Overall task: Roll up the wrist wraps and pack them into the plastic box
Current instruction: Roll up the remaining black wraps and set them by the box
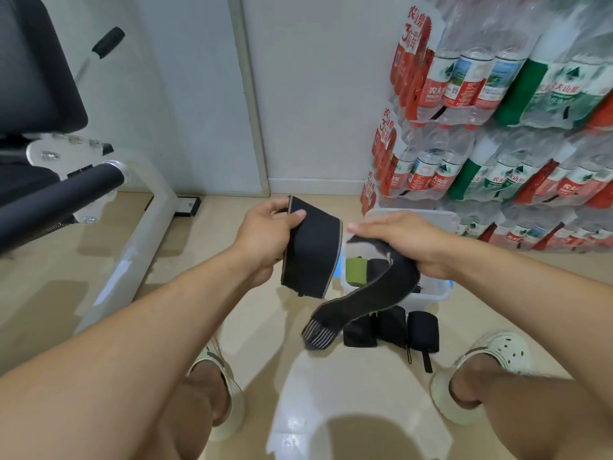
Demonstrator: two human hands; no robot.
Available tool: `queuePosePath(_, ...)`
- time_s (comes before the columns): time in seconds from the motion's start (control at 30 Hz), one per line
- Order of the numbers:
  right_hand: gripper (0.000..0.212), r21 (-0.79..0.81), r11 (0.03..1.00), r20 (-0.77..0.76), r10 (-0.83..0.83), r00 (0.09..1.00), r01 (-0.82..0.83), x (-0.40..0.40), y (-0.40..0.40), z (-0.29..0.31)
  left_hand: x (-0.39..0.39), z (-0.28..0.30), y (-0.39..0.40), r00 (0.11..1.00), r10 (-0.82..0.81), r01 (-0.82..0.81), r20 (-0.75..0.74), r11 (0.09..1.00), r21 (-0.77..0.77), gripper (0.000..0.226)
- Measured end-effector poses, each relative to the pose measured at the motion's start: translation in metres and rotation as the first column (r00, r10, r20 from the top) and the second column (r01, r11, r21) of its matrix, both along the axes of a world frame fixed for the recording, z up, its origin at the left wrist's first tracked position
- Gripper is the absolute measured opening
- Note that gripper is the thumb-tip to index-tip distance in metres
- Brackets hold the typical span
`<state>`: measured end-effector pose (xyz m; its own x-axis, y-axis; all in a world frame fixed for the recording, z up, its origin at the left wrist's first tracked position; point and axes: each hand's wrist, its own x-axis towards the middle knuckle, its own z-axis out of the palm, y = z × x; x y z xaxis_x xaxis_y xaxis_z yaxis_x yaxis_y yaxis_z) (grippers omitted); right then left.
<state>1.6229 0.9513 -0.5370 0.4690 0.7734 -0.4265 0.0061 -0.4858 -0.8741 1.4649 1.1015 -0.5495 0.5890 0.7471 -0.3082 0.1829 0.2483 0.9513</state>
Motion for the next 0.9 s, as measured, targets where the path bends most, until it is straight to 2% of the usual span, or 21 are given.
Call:
queuePosePath(0.07, 0.029, -0.076, 0.987, 0.021, 0.143, 0.99, -0.141, -0.012, -0.002, -0.001, 0.0, 0.001, 0.002, 0.999, 0.023, -0.021, 0.046, 0.999, -0.046, 0.025)
queuePosePath(0.17, 0.016, -0.046, 0.989, 0.069, 0.145, 0.987, -0.142, -0.024, 0.002, -0.002, -0.001, 0.002, 0.003, 0.993, 0.042, -0.03, 0.114, 0.994, -0.108, 0.026)
queuePosePath(0.23, 0.017, 0.021, 0.994, 0.09, 0.101, 0.991, -0.104, -0.026, 0.004, -0.002, -0.001, 0.004, 0.002, 0.993, 0.022, -0.007, 0.119, 0.992, -0.127, 0.026)
queuePosePath(0.3, 0.016, 0.083, 0.996, 0.04, 0.02, 0.999, -0.023, -0.024, 0.006, -0.001, -0.003, 0.007, -0.001, 0.992, -0.072, 0.086, 0.099, 0.986, -0.143, 0.028)
queuePosePath(0.37, 0.016, 0.122, 0.991, -0.032, -0.05, 0.998, 0.053, -0.019, 0.007, 0.0, -0.006, 0.006, -0.004, 0.977, -0.212, 0.213, 0.018, 0.969, -0.129, 0.031)
queuePosePath(0.43, 0.015, 0.128, 0.985, -0.081, -0.101, 0.992, 0.111, -0.015, 0.008, 0.002, -0.007, 0.002, -0.007, 0.962, -0.271, 0.266, -0.034, 0.958, -0.109, 0.038)
queuePosePath(0.53, 0.022, 0.121, 0.981, -0.075, -0.14, 0.987, 0.149, -0.013, 0.007, 0.002, -0.004, -0.003, -0.008, 0.989, -0.141, 0.137, -0.054, 0.988, -0.072, 0.061)
queuePosePath(0.6, 0.021, 0.125, 0.975, -0.028, -0.179, 0.983, 0.182, -0.012, 0.007, 0.001, -0.001, -0.006, -0.004, 0.998, -0.023, 0.02, -0.052, 0.998, -0.053, 0.068)
queuePosePath(0.77, 0.026, 0.185, 0.963, 0.174, -0.229, 0.958, 0.196, -0.012, 0.006, -0.007, 0.002, -0.008, -0.008, 0.999, 0.035, -0.036, -0.029, 0.999, -0.033, 0.049)
queuePosePath(0.9, 0.025, 0.208, 0.929, 0.306, -0.36, 0.881, 0.307, -0.022, 0.009, -0.008, 0.003, -0.005, -0.016, 0.999, 0.021, -0.02, -0.04, 1.0, 0.023, 0.029)
